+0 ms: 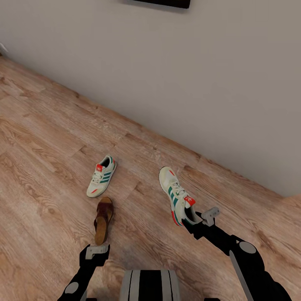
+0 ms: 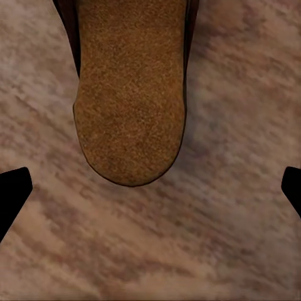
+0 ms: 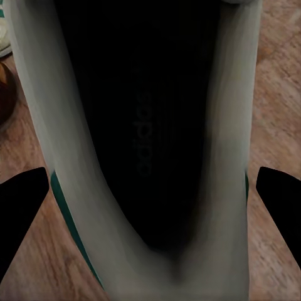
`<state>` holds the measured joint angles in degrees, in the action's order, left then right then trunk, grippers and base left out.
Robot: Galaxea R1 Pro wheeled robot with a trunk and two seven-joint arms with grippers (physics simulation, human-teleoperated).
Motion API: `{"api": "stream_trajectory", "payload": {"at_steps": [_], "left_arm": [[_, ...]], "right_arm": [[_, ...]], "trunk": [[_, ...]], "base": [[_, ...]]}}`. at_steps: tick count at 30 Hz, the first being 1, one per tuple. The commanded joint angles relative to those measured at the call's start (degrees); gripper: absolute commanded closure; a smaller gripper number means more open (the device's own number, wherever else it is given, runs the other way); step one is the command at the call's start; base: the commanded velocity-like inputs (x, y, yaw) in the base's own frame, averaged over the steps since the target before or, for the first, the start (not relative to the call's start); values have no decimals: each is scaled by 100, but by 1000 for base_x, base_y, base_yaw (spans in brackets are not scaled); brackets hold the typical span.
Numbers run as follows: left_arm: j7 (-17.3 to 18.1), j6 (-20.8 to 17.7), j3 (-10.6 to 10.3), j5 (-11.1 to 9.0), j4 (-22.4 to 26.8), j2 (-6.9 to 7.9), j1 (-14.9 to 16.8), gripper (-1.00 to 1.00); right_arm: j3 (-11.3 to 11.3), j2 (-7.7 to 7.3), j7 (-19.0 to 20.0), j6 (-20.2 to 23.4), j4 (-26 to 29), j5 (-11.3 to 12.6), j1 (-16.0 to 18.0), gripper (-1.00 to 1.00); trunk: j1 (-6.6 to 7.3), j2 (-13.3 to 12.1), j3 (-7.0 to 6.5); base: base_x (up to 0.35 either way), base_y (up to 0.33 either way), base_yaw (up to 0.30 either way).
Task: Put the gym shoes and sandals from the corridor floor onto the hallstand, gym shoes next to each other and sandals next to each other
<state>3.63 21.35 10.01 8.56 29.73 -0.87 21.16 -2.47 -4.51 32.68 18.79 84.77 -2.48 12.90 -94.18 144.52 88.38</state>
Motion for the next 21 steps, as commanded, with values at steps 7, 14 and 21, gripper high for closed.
{"api": "stream_trajectory", "payload": {"at_steps": [7, 14, 21], "left_arm": [[33, 68, 32, 49, -2, -11, -23, -100], [33, 71, 27, 49, -2, -18, -24, -100], [33, 71, 28, 49, -2, -18, -24, -100]], "right_arm": [[-8, 9, 35, 28, 7, -25, 2, 100], [-8, 11, 36, 28, 7, -25, 2, 100], [-2, 12, 33, 28, 6, -25, 2, 100]], "trunk": [[1, 1, 3], [1, 1, 3], [1, 1, 3]], "base": [[32, 0, 0], [29, 0, 0], [114, 0, 0]]}}
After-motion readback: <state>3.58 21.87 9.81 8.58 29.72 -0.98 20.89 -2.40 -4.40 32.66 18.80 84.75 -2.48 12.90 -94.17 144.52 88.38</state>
